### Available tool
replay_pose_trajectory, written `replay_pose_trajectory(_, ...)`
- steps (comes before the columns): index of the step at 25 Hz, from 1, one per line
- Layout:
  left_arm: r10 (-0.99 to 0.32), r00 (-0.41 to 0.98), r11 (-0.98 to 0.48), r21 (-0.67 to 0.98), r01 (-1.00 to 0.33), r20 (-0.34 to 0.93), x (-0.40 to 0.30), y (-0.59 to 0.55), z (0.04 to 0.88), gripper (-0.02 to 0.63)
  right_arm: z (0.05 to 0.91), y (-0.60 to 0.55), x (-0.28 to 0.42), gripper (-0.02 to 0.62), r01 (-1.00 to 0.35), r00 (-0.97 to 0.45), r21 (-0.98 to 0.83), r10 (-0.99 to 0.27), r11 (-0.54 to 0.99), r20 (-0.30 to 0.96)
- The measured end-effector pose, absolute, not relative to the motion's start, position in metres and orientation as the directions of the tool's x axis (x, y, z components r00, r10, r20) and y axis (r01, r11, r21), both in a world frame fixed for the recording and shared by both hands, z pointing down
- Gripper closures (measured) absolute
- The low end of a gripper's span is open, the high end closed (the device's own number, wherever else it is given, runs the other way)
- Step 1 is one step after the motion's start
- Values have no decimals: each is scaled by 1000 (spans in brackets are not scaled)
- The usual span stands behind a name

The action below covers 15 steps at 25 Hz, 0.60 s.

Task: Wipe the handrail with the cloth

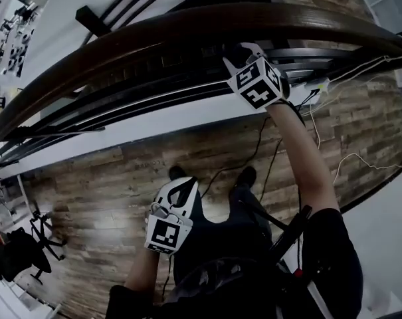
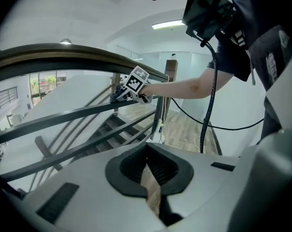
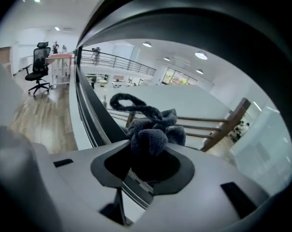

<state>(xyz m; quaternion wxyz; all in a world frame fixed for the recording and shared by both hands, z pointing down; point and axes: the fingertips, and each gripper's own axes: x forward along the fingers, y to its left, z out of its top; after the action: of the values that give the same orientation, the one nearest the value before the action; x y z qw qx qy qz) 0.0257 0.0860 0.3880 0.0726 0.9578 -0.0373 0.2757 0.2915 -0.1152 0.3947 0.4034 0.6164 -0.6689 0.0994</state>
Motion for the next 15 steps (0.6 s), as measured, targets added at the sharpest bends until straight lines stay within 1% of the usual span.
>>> replay_pose_trajectory(5, 55, 846, -990, 137, -22, 530, 106, 133, 379, 600, 391, -30, 455, 485, -926, 264, 378, -726, -7, 635)
replay_pose_trajectory(8, 134, 831, -988, 132, 73, 540, 156, 168, 383, 600, 386, 19, 542, 485, -917, 349, 382, -701, -118, 622)
replay_pose_trajectory(10, 173, 819, -985, 119, 129, 547, 186, 189, 385, 600, 384, 46, 593, 485, -895, 415, 406, -675, -183, 610)
replay_pose_trajectory(12, 191, 820, -982, 112, 155, 539, 213, 204, 382, 600, 382, 71, 643, 485, -863, 492, 425, -638, -272, 592)
replay_pose_trajectory(15, 206, 817, -979, 109, 174, 539, 238, 219, 377, 600, 376, 102, 692, 485, -831, 555, 423, -598, -361, 579)
